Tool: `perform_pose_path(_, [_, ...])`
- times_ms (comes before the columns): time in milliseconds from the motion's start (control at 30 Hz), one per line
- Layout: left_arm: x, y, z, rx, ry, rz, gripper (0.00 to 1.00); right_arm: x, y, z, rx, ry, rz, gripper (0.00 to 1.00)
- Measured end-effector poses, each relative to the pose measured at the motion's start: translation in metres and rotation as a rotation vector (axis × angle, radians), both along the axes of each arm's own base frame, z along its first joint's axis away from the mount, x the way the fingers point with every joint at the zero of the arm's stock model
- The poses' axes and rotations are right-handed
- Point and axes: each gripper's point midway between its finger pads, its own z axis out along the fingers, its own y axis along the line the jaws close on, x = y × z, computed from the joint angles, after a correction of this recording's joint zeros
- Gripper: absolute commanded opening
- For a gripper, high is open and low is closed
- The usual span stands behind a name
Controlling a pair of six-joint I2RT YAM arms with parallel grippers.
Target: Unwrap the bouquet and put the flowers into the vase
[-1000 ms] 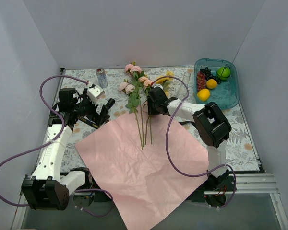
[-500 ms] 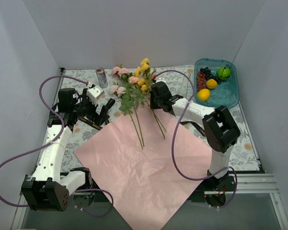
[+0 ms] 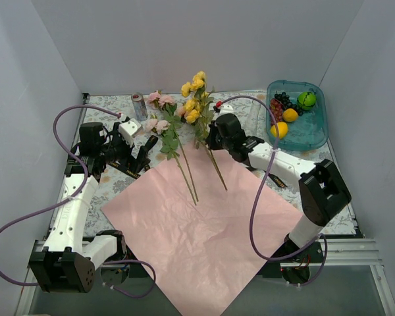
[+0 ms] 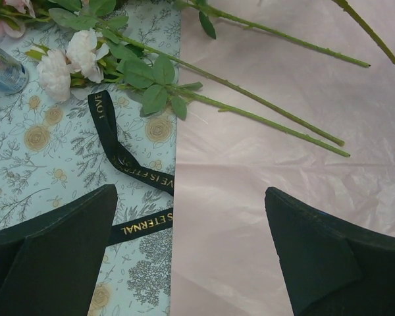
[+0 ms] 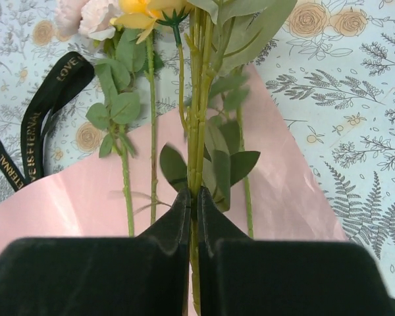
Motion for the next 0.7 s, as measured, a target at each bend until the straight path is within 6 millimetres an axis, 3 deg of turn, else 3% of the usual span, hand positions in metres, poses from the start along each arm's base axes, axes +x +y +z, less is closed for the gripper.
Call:
perform_pose_path(167, [0.0, 0.0, -0.001, -0.001, 0.0, -0.001, 0.94, -0.028, 0.001, 0.026, 0.031, -0.106, 0.062, 0.02])
perform_pose_path(367, [-0.001, 0.0, -0.005, -0.001, 0.008, -0.001, 0.95, -0.05, 0.017, 0.098, 0.107, -0.313, 0.151, 0.01])
perform_pose_path(567, [-0.001, -0.001, -0.004, -0.012, 0.015, 0.007, 0.96, -0.031, 0.003, 0.176, 0.097, -0.598, 0.118, 0.01])
perform_pose_path(700, [0.0, -0.002, -0.003, -0.023, 0.014, 0.014, 0.98, -0.012, -0.017, 0.251, 0.087, -0.821, 0.072, 0.01])
